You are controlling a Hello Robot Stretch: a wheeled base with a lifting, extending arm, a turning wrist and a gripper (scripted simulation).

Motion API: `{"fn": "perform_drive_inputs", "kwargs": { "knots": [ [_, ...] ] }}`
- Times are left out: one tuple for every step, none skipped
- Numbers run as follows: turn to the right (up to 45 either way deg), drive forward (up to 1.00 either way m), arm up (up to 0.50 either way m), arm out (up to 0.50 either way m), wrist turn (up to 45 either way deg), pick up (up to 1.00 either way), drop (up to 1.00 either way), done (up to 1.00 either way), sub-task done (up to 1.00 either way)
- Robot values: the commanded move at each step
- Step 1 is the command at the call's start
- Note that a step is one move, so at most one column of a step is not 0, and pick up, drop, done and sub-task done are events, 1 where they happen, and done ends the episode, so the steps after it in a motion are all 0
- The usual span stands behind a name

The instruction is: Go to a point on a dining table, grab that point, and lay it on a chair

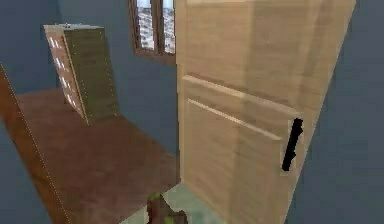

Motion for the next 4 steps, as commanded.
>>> {"fn": "perform_drive_inputs", "kwargs": {
  "knots": [
    [0.0,0.60,0.00,0.00,0.0,0.00,0.00,0.00,0.00],
    [-39.0,0.00,0.00,0.00,0.0,0.00,0.00,0.00,0.00],
    [0.0,0.75,0.00,0.00,0.0,0.00,0.00,0.00,0.00],
    [-27.0,0.00,0.00,0.00,0.0,0.00,0.00,0.00,0.00]
  ]
}}
